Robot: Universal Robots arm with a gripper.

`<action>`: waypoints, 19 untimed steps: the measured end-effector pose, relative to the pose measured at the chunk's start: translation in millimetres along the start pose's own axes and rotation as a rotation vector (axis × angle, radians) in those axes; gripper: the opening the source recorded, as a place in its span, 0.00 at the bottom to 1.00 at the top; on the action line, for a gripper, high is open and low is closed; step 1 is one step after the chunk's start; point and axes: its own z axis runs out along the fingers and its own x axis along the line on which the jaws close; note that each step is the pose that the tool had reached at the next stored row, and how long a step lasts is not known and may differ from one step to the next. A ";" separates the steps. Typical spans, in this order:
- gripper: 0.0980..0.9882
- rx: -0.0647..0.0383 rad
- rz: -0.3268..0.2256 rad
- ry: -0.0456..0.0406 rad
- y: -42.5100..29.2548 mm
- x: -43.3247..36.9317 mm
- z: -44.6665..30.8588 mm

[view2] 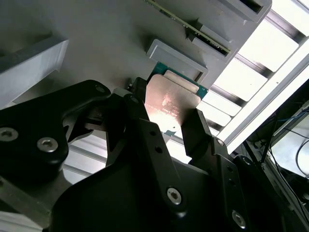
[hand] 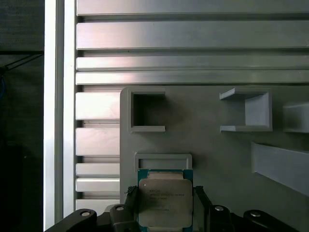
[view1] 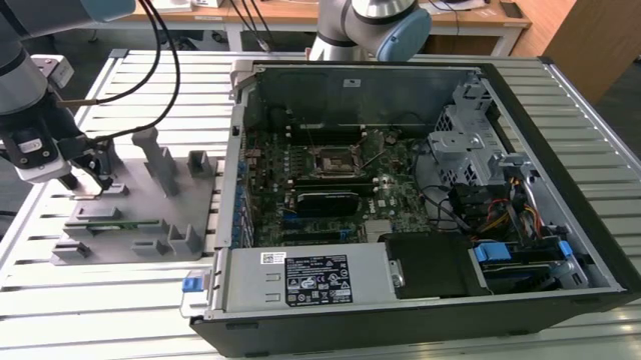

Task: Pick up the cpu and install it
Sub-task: 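Pick up the cpu and move it towards the insertion slot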

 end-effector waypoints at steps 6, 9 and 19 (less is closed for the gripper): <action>0.50 0.000 0.000 0.0000 0.0 0.0 -1.2; 0.50 0.000 0.000 0.0001 0.1 0.0 -1.7; 0.50 0.000 0.000 0.0001 0.1 0.1 -3.6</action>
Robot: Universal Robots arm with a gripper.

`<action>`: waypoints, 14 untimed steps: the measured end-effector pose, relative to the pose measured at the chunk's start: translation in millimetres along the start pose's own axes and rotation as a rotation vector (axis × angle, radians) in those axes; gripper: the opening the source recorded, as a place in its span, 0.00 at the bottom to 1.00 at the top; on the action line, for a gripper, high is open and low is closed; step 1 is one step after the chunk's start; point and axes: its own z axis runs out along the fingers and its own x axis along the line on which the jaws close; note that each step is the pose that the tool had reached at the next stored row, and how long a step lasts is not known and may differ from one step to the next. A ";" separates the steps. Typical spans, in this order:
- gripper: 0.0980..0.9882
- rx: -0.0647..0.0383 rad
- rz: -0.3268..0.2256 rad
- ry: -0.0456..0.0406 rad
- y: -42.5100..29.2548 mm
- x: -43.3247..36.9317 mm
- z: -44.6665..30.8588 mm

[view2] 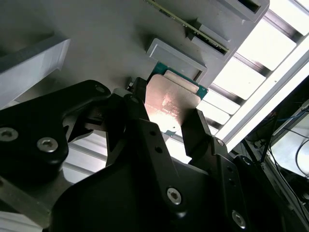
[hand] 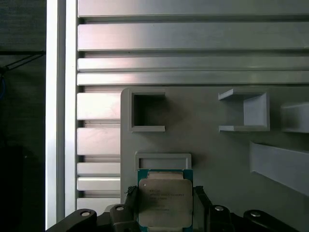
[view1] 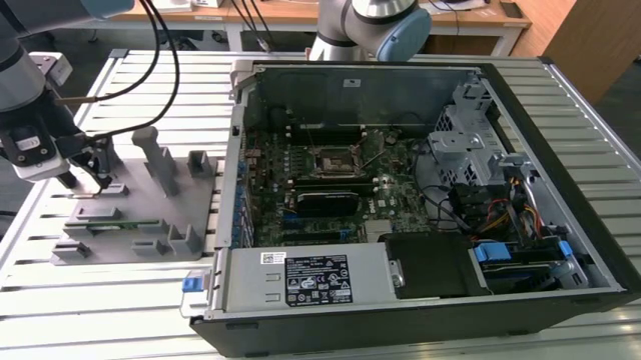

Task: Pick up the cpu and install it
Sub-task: 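Pick up the cpu and move it towards the insertion slot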

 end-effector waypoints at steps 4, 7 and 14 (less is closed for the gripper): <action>0.50 0.000 0.000 0.0000 0.0 0.0 -0.8; 0.50 0.000 0.000 0.0000 0.1 0.0 -1.4; 0.50 0.000 0.000 0.0000 0.1 0.0 -2.6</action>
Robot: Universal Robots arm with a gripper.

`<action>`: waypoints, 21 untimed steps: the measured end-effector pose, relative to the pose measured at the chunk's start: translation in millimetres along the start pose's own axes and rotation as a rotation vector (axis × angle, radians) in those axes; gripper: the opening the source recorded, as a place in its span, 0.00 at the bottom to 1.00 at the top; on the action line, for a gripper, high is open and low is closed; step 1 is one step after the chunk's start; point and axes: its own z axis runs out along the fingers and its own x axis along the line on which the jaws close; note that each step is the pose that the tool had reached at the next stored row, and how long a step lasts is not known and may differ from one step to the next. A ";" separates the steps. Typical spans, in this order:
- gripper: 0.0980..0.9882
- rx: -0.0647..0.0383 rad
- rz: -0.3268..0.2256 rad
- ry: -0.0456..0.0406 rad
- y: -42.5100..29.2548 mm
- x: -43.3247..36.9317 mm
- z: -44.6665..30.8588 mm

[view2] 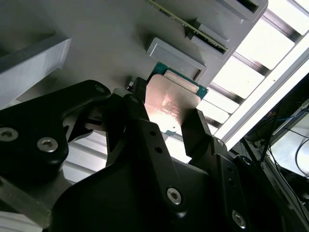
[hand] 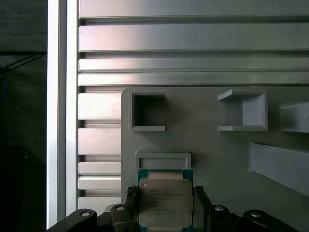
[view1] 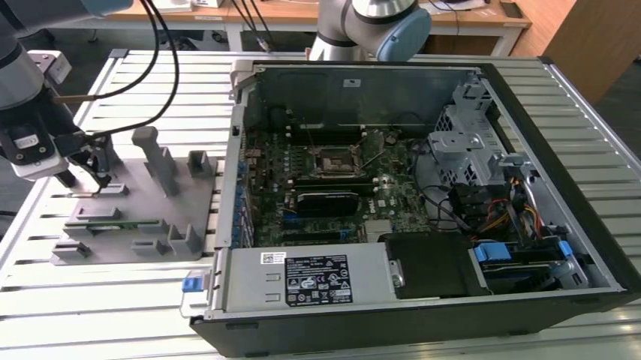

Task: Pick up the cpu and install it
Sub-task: 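Pick up the cpu and move it towards the insertion slot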

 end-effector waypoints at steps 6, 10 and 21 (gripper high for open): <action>0.50 0.000 0.000 0.0000 0.0 0.0 -1.2; 0.50 0.000 0.000 -0.0001 0.1 0.0 -1.9; 0.50 0.000 0.000 0.0000 0.2 0.1 -6.1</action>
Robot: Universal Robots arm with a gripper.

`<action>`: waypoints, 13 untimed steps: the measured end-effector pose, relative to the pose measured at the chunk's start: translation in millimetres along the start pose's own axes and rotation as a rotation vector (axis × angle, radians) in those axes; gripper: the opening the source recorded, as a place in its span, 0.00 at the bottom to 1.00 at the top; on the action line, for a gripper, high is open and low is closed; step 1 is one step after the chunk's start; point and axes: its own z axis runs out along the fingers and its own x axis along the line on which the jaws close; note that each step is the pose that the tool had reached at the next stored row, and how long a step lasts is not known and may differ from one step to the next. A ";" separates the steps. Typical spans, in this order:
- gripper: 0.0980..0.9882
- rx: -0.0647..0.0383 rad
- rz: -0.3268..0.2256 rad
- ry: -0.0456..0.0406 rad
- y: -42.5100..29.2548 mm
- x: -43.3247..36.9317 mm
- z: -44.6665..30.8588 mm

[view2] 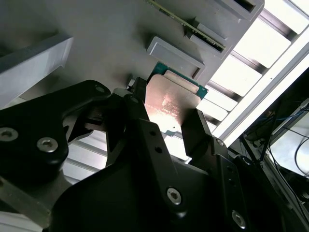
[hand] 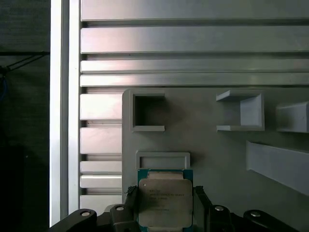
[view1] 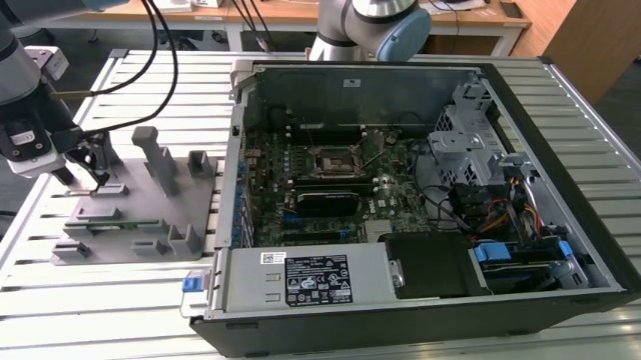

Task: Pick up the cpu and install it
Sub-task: 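Pick up the cpu and move it towards the insertion slot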

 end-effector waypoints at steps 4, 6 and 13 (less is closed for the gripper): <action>0.50 0.000 0.000 0.0000 0.1 0.0 -3.2; 0.50 0.000 0.000 0.0000 0.2 0.1 -5.4; 0.50 0.000 0.000 0.0000 0.5 0.2 -14.3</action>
